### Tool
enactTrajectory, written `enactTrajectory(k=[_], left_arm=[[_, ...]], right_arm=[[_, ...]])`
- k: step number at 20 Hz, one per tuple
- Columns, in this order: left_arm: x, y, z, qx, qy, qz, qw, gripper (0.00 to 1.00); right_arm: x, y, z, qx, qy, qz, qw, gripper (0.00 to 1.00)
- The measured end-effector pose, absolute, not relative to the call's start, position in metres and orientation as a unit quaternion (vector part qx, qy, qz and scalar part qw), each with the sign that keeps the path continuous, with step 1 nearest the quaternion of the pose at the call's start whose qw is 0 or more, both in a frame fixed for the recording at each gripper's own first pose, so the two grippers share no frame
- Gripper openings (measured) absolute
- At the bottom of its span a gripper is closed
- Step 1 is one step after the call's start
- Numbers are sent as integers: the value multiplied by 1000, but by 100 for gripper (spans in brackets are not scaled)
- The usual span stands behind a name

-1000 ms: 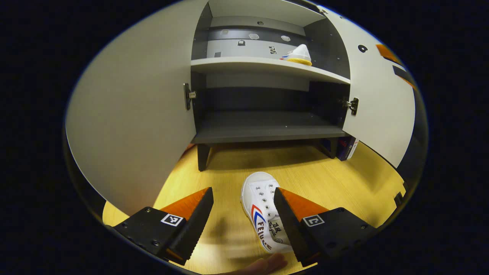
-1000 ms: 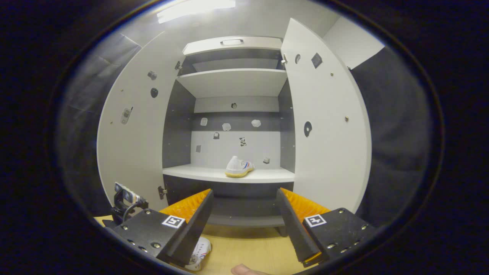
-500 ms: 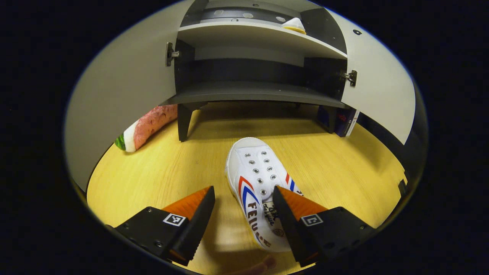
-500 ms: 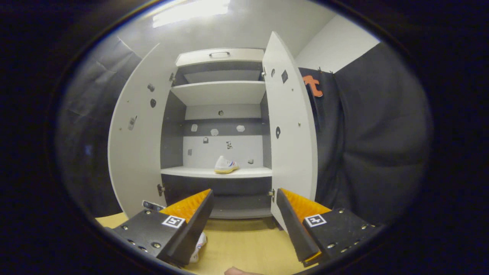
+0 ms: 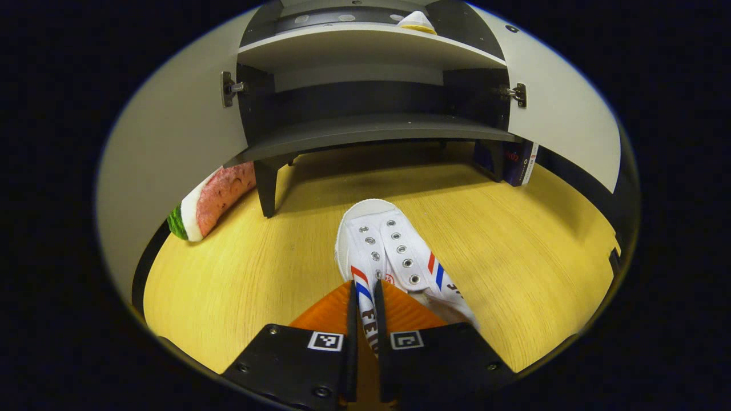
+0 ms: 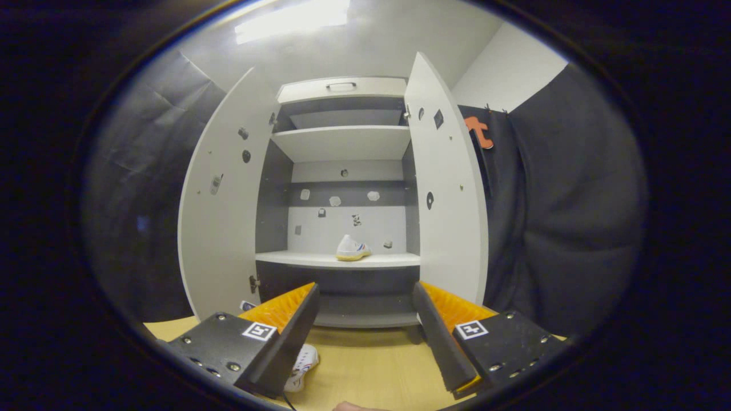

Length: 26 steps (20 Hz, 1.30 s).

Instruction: Grab one shoe with the right hand and put it into the shoe cabinet, grab the other shoe with the left hand and put it into the shoe cabinet; then close the right door with the right hand and the left door with the left hand.

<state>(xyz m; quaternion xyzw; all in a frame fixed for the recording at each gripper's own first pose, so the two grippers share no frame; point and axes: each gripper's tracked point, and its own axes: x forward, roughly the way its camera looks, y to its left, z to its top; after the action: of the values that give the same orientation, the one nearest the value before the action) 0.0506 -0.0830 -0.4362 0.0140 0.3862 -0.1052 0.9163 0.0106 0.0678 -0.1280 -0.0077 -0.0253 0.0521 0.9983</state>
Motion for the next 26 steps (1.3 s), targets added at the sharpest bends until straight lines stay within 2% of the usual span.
enactTrajectory(k=[3,11,16,22,26], left_arm=[[52,-83,-436,12,383,-106,917,4],[36,-77,-409,0,374,-106,921,1],[32,-67,-328,-9,308,-112,945,0],[36,-51,-213,23,184,-100,978,0],[34,-60,-160,-37,167,-123,977,0]], right_arm=[[9,66,-130,5,-23,53,998,98],[4,50,-126,17,-33,36,999,98],[2,40,-137,20,-22,26,999,98],[-1,28,-141,23,-18,21,999,98],[-8,19,-138,22,-21,19,999,98]])
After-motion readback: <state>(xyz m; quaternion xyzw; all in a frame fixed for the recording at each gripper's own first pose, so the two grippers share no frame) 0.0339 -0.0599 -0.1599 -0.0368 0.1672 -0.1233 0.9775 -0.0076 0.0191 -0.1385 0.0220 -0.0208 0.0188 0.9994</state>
